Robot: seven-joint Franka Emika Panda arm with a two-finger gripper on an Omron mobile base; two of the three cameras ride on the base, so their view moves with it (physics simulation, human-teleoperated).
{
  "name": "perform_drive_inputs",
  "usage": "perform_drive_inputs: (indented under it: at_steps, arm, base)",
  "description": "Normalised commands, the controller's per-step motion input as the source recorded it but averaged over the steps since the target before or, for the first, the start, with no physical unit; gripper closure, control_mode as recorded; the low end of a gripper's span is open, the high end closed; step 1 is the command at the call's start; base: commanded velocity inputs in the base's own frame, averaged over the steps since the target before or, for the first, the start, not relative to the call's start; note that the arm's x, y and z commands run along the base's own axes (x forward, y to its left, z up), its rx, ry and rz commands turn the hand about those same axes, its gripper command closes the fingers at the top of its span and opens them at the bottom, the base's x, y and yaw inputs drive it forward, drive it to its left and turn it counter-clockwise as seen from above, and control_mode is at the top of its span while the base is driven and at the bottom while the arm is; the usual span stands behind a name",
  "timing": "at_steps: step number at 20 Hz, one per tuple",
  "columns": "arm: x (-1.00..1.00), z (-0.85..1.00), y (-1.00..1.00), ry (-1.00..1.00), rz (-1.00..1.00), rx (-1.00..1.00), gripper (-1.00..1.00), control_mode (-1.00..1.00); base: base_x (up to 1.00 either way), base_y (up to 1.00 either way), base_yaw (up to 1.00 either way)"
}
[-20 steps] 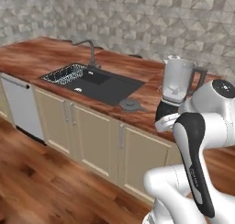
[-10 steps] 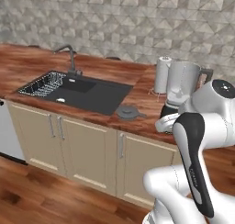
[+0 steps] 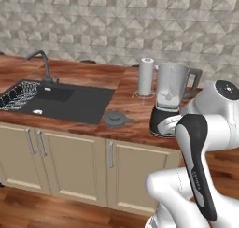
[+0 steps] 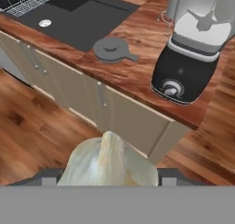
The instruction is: Grab the lemon wedge and garlic from the fridge, place them in the blender, close the lid, and turn on the blender to create a marinade.
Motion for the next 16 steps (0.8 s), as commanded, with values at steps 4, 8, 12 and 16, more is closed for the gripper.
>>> perform_drive_inputs:
  at_steps: [4,8,12,16]
  arm:
    - [0.0,0.0,0.0,0.0,0.0,0.0,1.0,1.0]
    - [0.0,0.0,0.0,0.0,0.0,0.0,1.0,1.0]
    - [0.0,0.0,0.0,0.0,0.0,0.0,1.0,1.0]
    - [0.0,0.0,0.0,0.0,0.0,0.0,1.0,1.0]
  base:
    - [0.24,0.14,-0.36]
    - [0.28,0.37,-0.33]
    - [0.3,0.42,-0.32]
    - [0.3,0.45,-0.31]
